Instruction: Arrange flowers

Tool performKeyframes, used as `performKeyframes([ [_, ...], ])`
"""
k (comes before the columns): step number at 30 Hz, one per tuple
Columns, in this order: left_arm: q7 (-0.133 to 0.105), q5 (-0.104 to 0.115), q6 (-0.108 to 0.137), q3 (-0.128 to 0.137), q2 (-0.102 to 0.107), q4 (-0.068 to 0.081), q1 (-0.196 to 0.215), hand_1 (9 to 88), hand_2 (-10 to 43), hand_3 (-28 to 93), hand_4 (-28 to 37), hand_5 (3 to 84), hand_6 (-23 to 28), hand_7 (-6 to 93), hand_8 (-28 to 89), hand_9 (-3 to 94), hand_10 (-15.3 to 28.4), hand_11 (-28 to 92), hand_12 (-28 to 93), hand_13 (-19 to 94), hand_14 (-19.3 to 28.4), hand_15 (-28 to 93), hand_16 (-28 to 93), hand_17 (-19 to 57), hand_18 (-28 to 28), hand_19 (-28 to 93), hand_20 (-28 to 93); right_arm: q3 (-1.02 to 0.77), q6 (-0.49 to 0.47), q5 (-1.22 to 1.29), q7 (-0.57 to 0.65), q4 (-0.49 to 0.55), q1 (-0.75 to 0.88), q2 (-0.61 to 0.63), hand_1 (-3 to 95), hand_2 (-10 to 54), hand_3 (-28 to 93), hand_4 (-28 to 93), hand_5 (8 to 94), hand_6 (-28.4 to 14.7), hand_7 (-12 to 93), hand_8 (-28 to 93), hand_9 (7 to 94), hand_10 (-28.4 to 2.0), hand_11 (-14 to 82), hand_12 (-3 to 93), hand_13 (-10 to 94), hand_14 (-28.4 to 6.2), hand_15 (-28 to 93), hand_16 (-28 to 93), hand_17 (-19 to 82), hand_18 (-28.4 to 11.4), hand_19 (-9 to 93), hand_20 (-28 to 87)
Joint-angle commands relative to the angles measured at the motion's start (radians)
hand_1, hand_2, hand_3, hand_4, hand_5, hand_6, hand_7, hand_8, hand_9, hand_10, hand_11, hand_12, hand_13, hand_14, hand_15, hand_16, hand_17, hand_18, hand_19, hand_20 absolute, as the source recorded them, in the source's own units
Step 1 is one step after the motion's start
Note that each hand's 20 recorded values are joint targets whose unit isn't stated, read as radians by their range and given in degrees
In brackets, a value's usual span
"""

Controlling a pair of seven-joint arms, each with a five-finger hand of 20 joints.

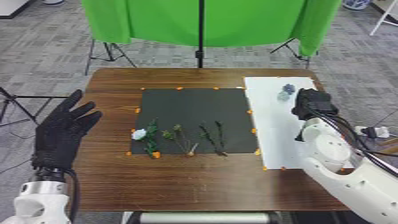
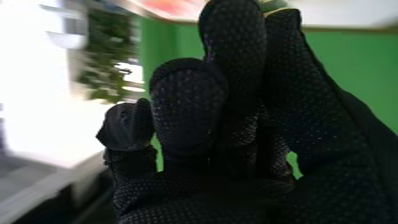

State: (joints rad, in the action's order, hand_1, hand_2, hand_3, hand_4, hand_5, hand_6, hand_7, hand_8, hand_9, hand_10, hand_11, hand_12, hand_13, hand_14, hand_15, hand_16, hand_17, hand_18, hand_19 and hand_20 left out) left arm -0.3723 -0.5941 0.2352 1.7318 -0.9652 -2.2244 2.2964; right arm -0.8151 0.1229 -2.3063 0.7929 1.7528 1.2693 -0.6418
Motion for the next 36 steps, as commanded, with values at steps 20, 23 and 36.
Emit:
performKeyframes([
  [20,0.156,-0.081,-0.087,-0.013,0.0,0.008,-0.179,25.2,5.8,78,-22.6,35.0,8.1,14.0,-10,34.3,20.7,26,12,27,28.4,56,-9,-6.6,28.4,64,-3,0.432,-0.108,-0.075,-0.237,-0.372,-0.446,-0.784,55.2,-9.5,65,-28,88.1,5.4,16,1,93.3,-5.8,24.4,31.2,72,-6.5,74,20,26,-22.5,93,53],
  [23,0.168,-0.082,-0.093,-0.02,-0.005,0.014,-0.196,25.2,5.7,78,-22.5,35.0,8.1,14.0,-10,34.3,20.6,26,12,27,28.4,56,-9,-6.6,28.4,64,-3,0.478,-0.088,-0.07,-0.221,-0.392,-0.47,-0.788,56.3,-9.5,63,-28,88.1,5.7,16,0,92.9,-5.8,25.0,31.5,71,-6.4,74,19,25,-22.1,93,53],
  [36,0.188,-0.089,-0.113,-0.041,-0.01,0.034,-0.244,25.4,5.8,78,-22.5,35.1,8.1,14.0,-10,34.3,20.7,26,12,27,28.4,56,-9,-6.5,28.4,64,-3,0.591,-0.076,-0.029,-0.158,-0.43,-0.551,-0.791,60.8,-9.5,51,-28,84.3,6.9,14,-3,89.6,-6.1,29.5,27.0,69,-6.1,75,18,25,-21.6,93,51],
])
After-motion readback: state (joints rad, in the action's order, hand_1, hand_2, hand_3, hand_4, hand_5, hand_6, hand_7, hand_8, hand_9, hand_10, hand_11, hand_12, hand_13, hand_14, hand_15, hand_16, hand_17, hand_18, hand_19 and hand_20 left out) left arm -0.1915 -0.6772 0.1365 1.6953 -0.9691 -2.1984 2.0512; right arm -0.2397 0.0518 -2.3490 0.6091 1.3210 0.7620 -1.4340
